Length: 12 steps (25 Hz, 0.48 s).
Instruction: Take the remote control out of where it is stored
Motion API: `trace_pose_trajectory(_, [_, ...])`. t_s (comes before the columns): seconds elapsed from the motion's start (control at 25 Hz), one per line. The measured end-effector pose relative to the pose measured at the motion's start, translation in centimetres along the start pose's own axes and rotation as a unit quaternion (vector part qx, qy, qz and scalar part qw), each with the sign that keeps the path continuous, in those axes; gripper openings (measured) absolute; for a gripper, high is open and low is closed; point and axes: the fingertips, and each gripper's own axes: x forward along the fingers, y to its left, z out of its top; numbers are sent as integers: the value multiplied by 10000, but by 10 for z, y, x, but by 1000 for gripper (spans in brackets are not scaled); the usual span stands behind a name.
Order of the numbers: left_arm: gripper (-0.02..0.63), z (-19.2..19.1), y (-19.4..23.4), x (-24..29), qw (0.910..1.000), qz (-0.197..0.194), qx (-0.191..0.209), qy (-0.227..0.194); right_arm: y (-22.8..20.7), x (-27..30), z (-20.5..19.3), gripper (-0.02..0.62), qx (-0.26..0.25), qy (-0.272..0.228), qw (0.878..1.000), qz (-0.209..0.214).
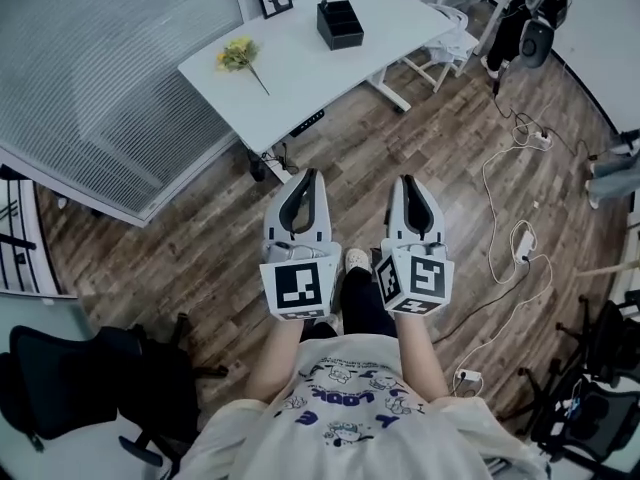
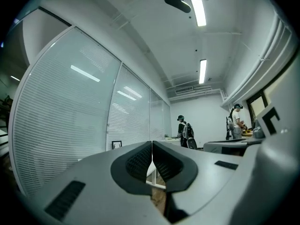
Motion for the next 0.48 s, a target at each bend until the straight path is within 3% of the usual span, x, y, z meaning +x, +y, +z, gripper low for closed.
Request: trace_pose_trajectory(0.48, [17,-12,-4,150,9993,364,9,103,-57,142,13,51,-45,43,9986,524])
